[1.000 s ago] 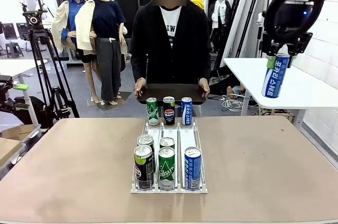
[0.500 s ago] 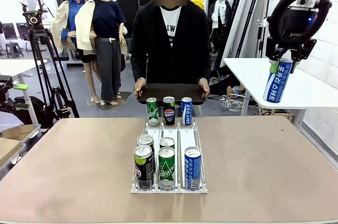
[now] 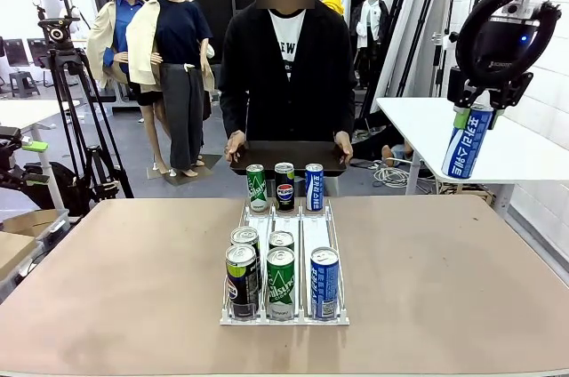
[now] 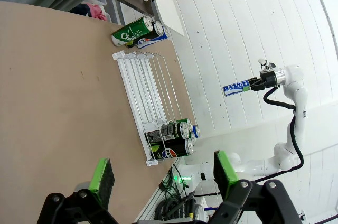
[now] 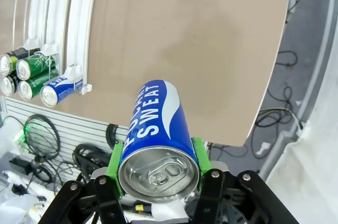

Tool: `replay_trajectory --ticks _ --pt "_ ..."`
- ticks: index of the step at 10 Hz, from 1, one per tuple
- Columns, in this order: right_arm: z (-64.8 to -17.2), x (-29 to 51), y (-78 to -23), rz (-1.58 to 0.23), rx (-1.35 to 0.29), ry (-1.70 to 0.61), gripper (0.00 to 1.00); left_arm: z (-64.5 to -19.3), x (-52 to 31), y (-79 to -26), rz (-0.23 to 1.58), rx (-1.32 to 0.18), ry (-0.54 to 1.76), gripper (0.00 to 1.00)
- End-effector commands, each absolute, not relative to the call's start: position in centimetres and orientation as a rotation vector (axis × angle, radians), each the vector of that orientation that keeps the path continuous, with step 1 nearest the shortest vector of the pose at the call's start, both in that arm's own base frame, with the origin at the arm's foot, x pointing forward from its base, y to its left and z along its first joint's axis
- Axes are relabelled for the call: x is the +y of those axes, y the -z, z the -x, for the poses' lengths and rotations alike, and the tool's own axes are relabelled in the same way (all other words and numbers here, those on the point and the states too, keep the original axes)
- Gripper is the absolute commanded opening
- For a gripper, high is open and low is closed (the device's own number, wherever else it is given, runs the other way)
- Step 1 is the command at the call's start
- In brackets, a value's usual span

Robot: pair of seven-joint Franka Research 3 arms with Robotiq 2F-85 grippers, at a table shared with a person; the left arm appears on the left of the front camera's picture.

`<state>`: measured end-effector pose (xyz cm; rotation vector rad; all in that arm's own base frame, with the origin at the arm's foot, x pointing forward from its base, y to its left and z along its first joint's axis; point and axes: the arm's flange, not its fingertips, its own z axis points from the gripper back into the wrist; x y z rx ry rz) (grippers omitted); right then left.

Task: Retrieve and hand over the desired beverage to the person.
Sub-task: Pick up a can of the same type that the person held from the Automatic Can Dispenser, then place the picked can on the Handle tray extended by the person.

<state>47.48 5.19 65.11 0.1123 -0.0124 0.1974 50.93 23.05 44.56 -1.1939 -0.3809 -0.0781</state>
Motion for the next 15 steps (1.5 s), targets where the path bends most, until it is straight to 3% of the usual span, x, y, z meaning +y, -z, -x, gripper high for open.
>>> replay_trajectory --ticks 1,15 --pt "-47.75 5.12 -65.84 -0.103 -0.020 -0.188 0.00 -50.96 23.02 -44.75 1.188 -0.382 0.064 1.00" --pt "-47.75 5.12 -65.84 -0.103 -0.020 -0.188 0.00 -50.96 23.02 -44.75 1.188 -0.382 0.064 1.00"
